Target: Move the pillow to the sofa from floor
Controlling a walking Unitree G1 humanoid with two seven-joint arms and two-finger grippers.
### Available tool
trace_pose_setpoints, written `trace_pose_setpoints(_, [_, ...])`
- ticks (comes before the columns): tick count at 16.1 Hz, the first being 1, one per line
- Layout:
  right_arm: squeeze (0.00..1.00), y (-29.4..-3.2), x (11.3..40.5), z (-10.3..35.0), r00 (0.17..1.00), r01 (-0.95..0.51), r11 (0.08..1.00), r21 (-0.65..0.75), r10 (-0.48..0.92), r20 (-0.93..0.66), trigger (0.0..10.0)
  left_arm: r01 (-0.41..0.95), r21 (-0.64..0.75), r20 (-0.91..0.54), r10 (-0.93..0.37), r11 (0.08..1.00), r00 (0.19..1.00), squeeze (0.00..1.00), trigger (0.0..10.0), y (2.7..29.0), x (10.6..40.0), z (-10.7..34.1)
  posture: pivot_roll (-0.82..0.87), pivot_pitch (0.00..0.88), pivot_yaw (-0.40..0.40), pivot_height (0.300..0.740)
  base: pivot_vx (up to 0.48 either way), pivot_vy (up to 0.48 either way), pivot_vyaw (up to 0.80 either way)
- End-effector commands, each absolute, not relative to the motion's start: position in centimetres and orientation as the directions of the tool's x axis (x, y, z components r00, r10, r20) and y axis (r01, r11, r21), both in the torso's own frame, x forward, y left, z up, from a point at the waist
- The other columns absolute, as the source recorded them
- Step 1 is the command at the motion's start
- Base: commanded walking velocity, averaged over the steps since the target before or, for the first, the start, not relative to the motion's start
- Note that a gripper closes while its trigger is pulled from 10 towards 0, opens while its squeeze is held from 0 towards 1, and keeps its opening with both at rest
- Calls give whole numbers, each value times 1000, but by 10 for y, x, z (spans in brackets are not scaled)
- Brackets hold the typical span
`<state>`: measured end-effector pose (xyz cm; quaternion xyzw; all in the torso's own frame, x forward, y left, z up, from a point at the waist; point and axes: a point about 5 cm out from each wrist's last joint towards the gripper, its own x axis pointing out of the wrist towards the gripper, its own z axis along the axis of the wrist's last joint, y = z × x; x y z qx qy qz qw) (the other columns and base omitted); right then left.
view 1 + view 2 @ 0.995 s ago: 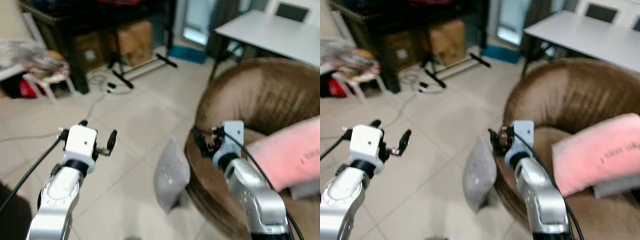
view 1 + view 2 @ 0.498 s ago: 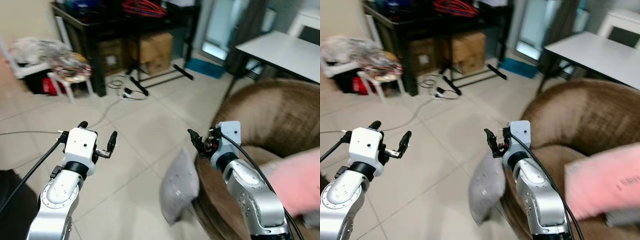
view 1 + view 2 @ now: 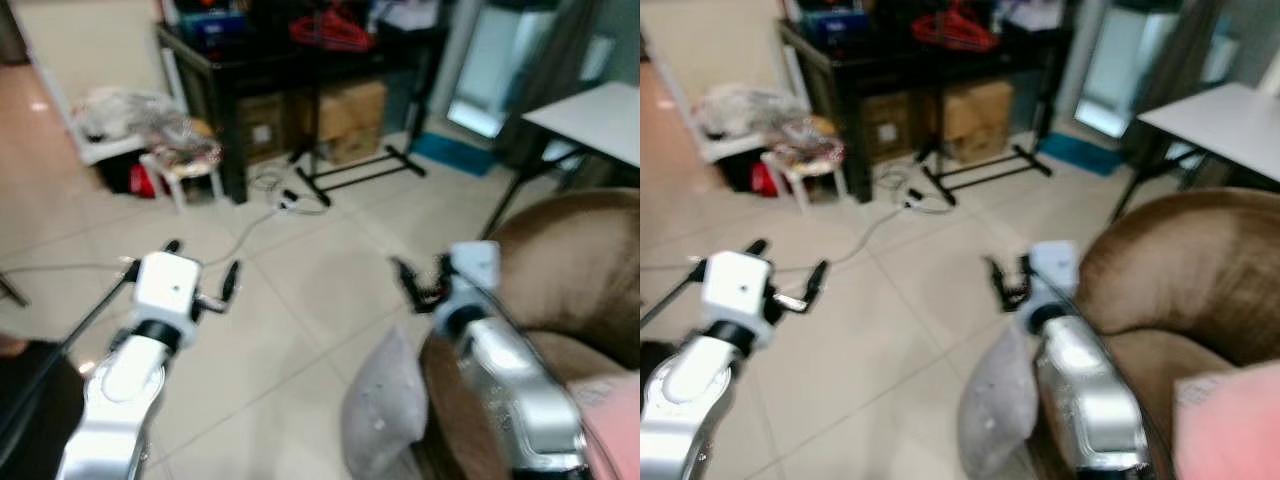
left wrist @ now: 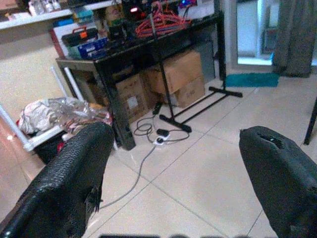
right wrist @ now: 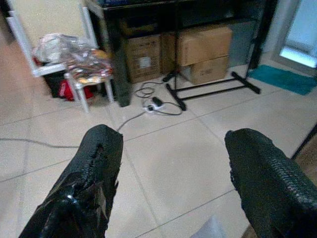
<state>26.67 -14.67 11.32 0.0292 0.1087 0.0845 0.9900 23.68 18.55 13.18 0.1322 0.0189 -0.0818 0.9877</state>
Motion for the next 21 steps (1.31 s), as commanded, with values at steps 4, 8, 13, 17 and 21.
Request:
trace_pose_setpoints(4, [0, -153, 272, 121, 986, -68, 990, 122, 85, -142, 10000, 156, 281, -49, -148, 947, 988, 0, 10000, 191, 239, 135, -48, 0, -26, 740, 364, 0, 0])
trace_pose_setpoints(8, [0, -163, 267, 112, 988, 0, 992, 124, 19, -153, 10000, 95, 319, -8, -97, 943, 995, 0, 10000, 195, 245, 138, -59, 0, -10, 730, 155, 0, 0])
trace_pose_setpoints(13, [0, -162, 266, 111, 990, 35, 986, 163, -11, -142, 10000, 96, 309, 8, -103, 946, 995, 0, 10000, 196, 248, 138, -69, 0, 11, 680, 0, 0, 0])
trace_pose_setpoints(17, [0, -161, 267, 109, 989, 32, 987, 159, -9, -147, 10000, 89, 315, -5, -92, 945, 996, 0, 10000, 200, 246, 132, -68, 0, 11, 645, 0, 0, 0])
trace_pose_setpoints(21, [0, -158, 269, 107, 988, 22, 988, 153, 1, -154, 10000, 99, 324, -1, -104, 941, 995, 0, 10000, 199, 246, 133, -62, 0, 7, 605, 0, 0, 0])
